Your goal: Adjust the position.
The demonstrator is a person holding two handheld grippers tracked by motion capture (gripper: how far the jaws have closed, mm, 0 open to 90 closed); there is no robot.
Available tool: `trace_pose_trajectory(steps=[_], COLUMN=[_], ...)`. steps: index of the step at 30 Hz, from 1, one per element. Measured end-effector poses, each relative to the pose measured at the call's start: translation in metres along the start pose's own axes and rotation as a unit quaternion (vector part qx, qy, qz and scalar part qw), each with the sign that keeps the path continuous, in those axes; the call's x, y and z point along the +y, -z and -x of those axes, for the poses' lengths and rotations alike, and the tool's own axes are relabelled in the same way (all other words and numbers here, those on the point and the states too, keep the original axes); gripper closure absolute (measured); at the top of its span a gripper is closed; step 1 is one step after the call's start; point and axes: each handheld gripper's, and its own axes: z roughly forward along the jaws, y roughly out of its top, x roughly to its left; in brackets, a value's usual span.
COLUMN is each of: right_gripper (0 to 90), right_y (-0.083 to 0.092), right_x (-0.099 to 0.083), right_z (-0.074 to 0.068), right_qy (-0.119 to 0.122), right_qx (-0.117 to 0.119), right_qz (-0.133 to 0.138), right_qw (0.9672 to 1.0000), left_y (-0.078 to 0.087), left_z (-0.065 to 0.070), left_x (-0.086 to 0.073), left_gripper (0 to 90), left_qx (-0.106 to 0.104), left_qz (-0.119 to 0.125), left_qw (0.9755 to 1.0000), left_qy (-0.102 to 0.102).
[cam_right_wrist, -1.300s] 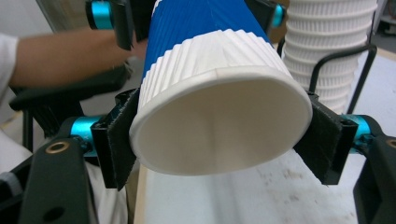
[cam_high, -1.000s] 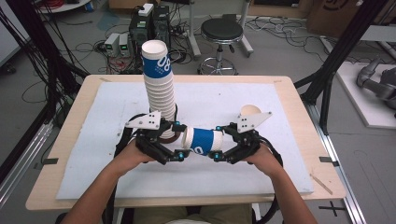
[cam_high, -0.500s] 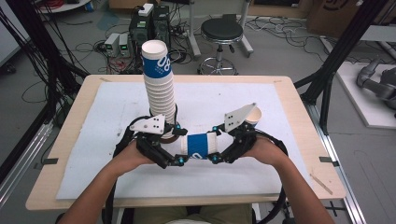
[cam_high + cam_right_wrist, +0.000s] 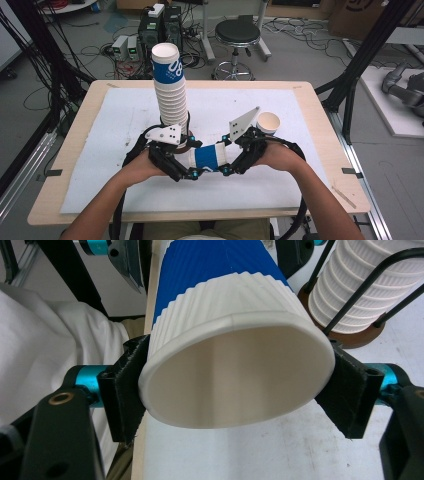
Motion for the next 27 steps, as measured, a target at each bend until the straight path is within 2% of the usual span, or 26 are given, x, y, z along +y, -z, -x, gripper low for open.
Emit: trace_pose_trajectory(steps=[7, 17, 23, 27], right_gripper=[23.4, 23.4, 21.9, 19.9], right_y=[-0.0036, -0.0056, -0.0055, -0.0005], right_x=[0.0064, 0.0094, 0.0092, 0.009], right_z=[-0.0013, -0.0025, -0.0028, -0.0022], right_qy=[0.01, 0.019, 0.018, 0.01], right_qx=[0.004, 0.009, 0.009, 0.007], right_qz=[-0.019, -0.028, -0.024, 0.013], right_qw=[0.9998, 0.9994, 0.9995, 0.9998], left_y=[-0.0063, -0.0099, -0.009, -0.004], left_z=[-0.0003, -0.0017, -0.002, -0.0024], left_x=[0.0017, 0.0001, 0.0001, -0.0001], left_gripper=[14.4, 27.6, 27.6, 27.6], left_qx=[-0.004, -0.022, -0.022, -0.024], left_qz=[-0.029, -0.047, -0.042, -0.019], left_qw=[0.9996, 0.9986, 0.9988, 0.9995], left_qy=[-0.004, -0.01, -0.012, -0.008])
